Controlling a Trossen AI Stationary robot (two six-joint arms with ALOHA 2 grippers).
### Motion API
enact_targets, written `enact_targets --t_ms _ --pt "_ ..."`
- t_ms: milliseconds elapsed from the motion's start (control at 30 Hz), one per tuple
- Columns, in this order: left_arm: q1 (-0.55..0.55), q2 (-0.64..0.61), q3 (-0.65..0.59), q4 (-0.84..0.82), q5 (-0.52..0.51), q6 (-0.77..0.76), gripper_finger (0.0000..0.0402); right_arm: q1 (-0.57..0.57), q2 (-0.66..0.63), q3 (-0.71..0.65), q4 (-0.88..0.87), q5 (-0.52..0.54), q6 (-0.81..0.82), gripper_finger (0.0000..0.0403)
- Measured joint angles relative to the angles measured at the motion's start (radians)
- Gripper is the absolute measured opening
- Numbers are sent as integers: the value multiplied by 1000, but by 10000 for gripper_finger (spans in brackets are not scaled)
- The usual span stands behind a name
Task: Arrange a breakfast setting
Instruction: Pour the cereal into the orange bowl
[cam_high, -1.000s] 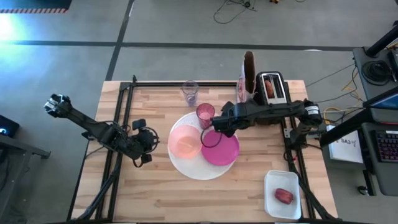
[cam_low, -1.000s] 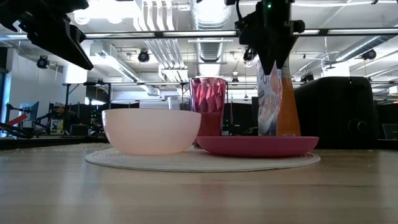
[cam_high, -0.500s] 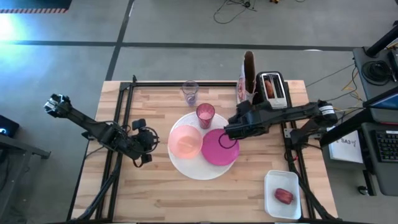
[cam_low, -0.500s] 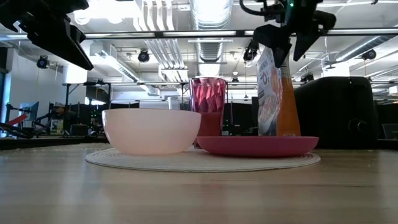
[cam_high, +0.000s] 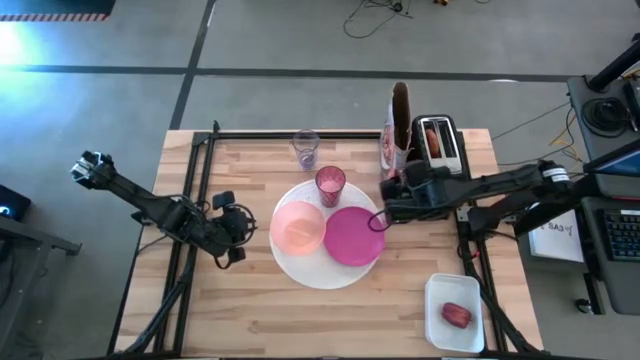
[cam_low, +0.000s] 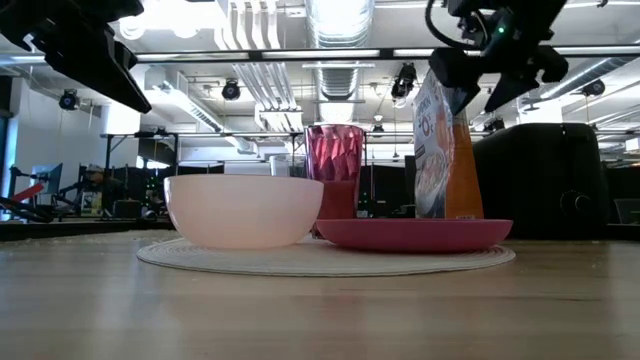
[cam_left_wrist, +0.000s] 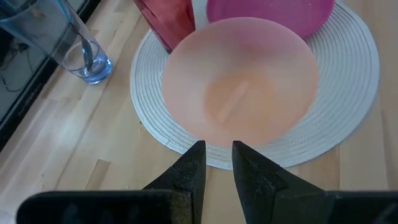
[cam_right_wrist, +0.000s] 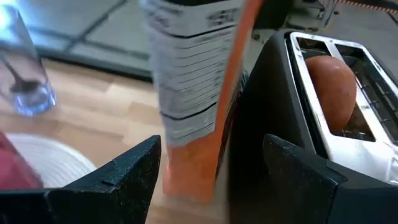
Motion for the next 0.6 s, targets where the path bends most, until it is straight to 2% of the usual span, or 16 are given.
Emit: enact_targets --t_ms 233,467,600 --pt "1 19 0 20 -17 0 62 -31 -85 -131 252 60 -97 272" --pt "1 26 0 26 -26 0 62 -135 -126 -221 489 64 -276 272" --pt "1 26 0 25 -26 2 62 -183 -128 -232 557 62 -355 272"
